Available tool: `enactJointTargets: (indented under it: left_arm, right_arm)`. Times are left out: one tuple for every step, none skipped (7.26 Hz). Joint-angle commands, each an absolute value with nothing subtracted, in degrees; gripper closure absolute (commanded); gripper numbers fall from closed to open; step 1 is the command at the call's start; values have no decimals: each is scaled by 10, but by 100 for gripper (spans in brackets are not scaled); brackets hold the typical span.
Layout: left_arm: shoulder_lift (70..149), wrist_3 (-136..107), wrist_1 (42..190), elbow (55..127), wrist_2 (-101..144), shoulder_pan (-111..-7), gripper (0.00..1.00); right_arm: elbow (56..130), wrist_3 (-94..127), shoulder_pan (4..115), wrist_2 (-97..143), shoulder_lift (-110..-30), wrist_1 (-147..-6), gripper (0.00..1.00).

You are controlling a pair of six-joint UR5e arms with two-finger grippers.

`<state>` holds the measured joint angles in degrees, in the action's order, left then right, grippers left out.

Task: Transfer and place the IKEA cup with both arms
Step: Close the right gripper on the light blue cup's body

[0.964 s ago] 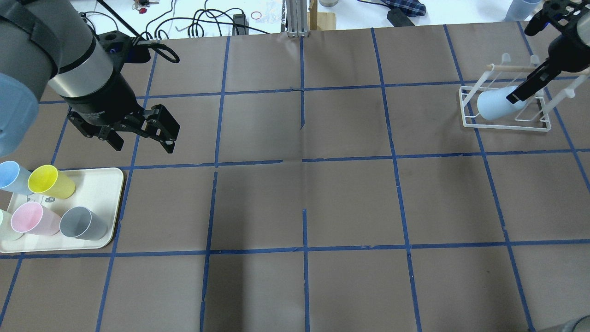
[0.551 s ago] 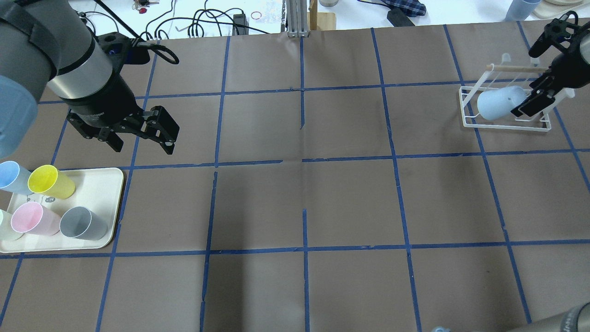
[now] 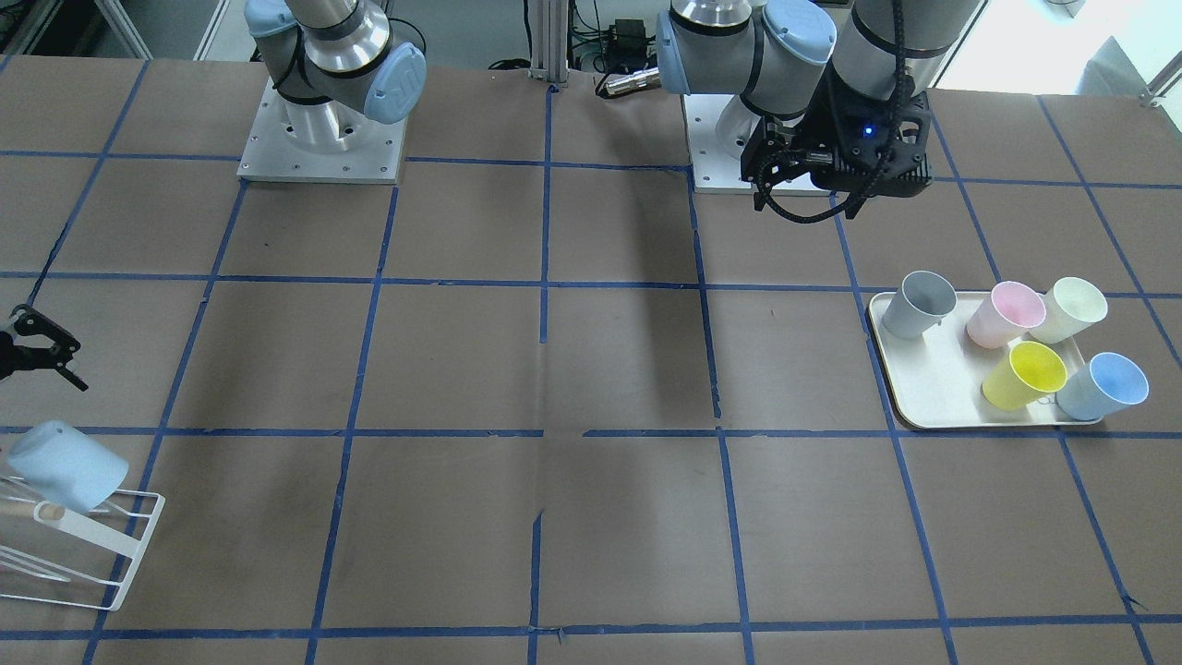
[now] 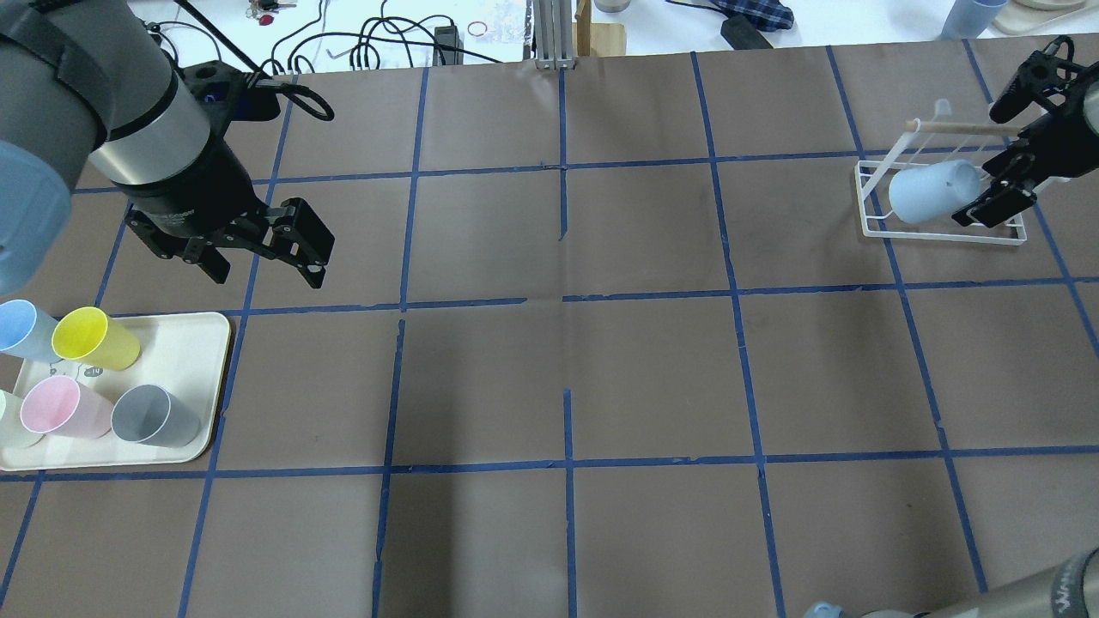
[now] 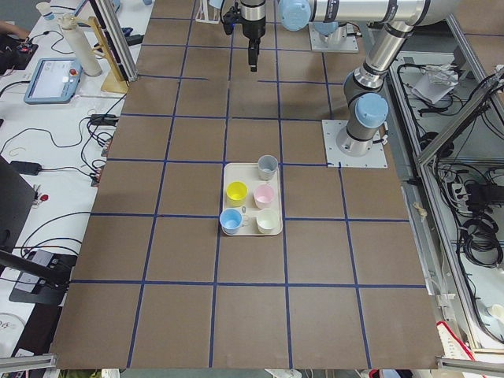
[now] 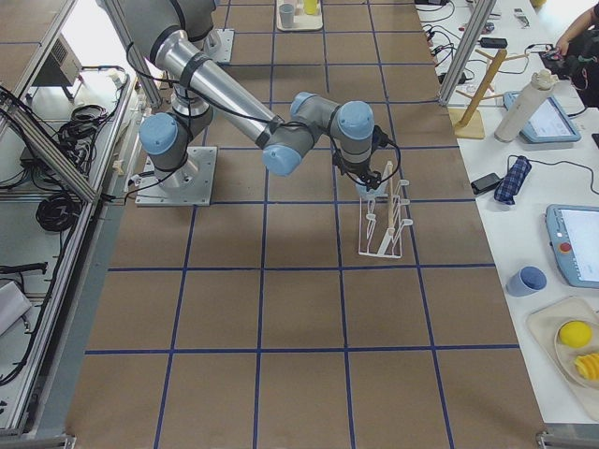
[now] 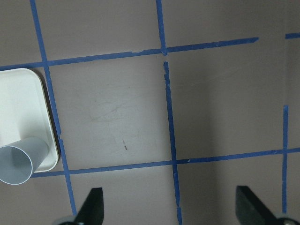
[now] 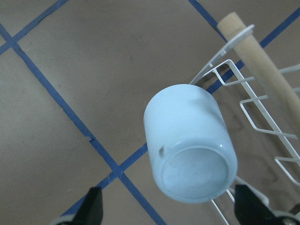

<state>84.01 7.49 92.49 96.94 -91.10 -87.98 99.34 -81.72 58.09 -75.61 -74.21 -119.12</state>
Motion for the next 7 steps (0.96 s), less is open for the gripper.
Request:
enactJointTargets:
  left_arm:
    - [839, 76, 925, 969, -911, -880, 0]
    - [839, 74, 924, 969, -911, -880, 0]
    - [839, 72, 924, 969, -911, -880, 0]
    - [838, 70, 924, 969, -911, -880, 0]
    - [838, 73, 924, 969, -911, -880, 0]
    - [838, 74, 924, 968, -911, -880, 0]
    - [839, 76, 924, 968, -911, -880, 0]
  right_arm:
    - [993, -818, 581, -736, -731, -1206, 0]
    - [993, -817, 582, -736, -724, -1221, 0]
    - [992, -817, 583, -735, -719, -1225, 0]
    - [992, -817, 584, -734, -715, -1229, 0]
    - [993, -817, 584, -734, -713, -1230, 2]
    - [992, -816, 584, -729, -712, -1230, 5]
    - [992, -815, 584, -729, -712, -1230, 8]
